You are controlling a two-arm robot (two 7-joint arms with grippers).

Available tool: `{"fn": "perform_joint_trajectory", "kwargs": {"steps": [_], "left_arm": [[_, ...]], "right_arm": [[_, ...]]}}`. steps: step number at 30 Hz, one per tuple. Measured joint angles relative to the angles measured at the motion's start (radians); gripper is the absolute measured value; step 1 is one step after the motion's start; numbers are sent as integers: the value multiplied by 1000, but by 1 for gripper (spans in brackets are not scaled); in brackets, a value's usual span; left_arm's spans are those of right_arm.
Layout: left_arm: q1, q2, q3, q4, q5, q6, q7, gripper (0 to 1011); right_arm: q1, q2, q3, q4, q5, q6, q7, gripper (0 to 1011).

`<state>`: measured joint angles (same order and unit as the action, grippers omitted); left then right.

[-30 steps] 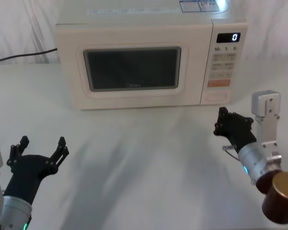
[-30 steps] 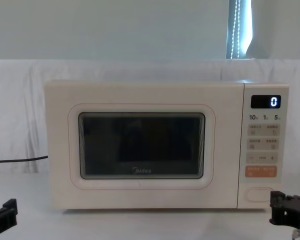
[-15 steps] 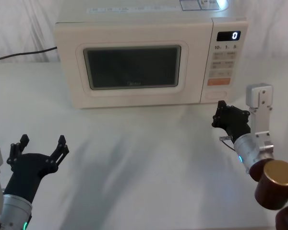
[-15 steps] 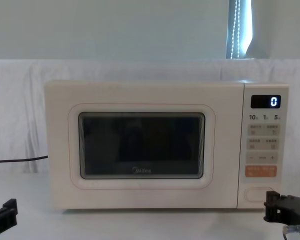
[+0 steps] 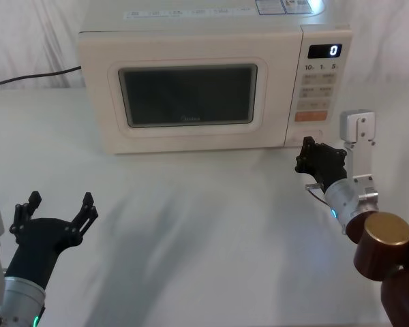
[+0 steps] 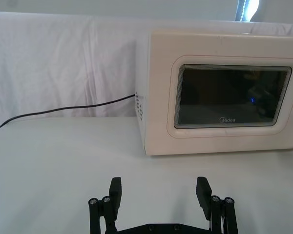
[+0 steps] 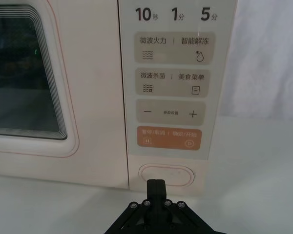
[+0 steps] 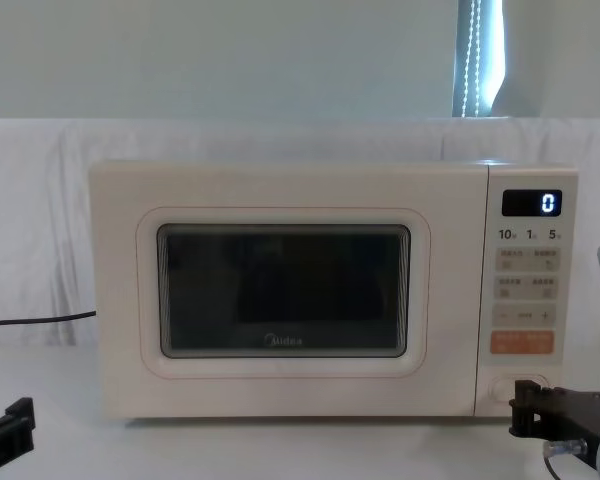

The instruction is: Press the button to open the microwave door with one hand; close the microwave door with the other hand.

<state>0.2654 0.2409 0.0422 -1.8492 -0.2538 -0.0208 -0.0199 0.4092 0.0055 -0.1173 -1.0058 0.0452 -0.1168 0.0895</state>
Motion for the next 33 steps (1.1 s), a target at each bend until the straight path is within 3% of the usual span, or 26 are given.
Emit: {"fn": "perform_joint_trajectory", "kwargs": {"steps": [14,33], "left_arm": [[0,0,0,0,0,0,0,1001],[0,0,0,0,0,0,0,1001]], "right_arm": [[68,-2,21,116,19,-53,24,0],[112,4,37,193,29,-75,35,0]]}}
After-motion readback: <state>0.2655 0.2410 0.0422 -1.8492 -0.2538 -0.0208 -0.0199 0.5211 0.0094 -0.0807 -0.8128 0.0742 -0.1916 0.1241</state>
